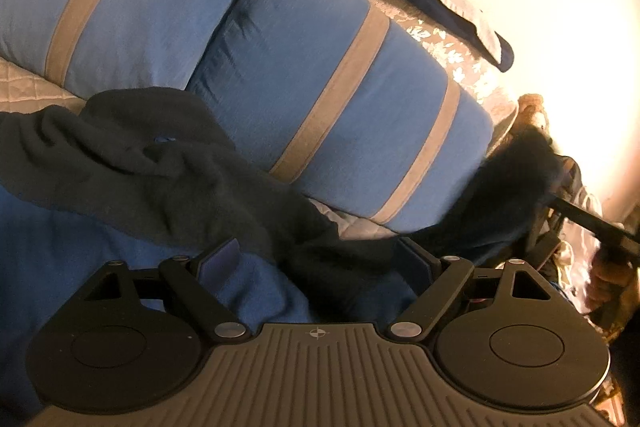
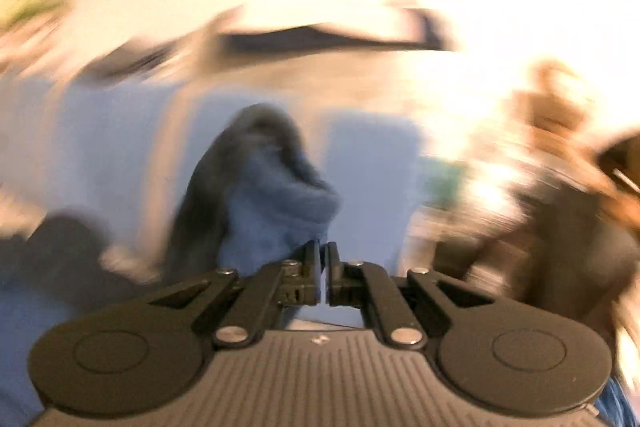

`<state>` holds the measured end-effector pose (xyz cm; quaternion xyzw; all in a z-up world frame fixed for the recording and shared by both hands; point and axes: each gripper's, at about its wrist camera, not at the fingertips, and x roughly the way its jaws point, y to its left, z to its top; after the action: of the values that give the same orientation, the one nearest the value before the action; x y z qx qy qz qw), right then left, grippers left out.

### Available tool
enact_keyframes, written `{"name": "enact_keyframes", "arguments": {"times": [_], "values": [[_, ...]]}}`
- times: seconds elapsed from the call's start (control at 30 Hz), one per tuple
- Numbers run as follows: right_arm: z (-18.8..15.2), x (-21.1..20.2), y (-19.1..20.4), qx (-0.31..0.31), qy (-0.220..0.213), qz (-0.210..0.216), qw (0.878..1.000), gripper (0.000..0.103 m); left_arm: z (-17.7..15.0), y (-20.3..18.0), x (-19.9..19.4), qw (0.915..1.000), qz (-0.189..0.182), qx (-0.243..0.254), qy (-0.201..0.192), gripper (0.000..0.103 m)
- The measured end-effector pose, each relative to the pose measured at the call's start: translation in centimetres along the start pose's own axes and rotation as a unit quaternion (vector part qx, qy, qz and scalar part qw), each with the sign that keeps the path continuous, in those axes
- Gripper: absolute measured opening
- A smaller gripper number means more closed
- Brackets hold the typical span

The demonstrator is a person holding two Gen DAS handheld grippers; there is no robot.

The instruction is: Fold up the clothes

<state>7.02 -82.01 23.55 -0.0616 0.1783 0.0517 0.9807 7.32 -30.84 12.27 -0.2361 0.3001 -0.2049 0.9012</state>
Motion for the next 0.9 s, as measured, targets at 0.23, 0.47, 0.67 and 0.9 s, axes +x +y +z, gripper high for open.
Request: {"name": "enact_keyframes", "arguments": {"times": [0.23, 0.47, 0.67, 0.9], "values": [[-14.7, -4.8, -12.2, 0.213, 0.057, -0.248, 0.943, 0.001, 0.1, -0.5, 0.1, 0.9999, -0.015, -0.002, 0.003, 0.085], [-20.7, -5.9, -12.2, 0.253, 0.103, -0.302, 0.913, 0.001, -0.1, -0.1, 0.2, 0.9999, -0.007, -0.003, 0.008, 0.085], [-20.6, -7.9, -10.5, 0.230, 0.100, -0.329, 0.910, 0.001, 0.0, 0.1, 0.1, 0.9999, -0.006, -0.006, 0.010, 0.085], [-22.5, -6.4, -9.7, 0.238, 0.143, -0.340, 0.898, 0.027, -0.2, 0.0, 0.0, 0.9999, -0.008, 0.003, 0.011, 0.085]]}}
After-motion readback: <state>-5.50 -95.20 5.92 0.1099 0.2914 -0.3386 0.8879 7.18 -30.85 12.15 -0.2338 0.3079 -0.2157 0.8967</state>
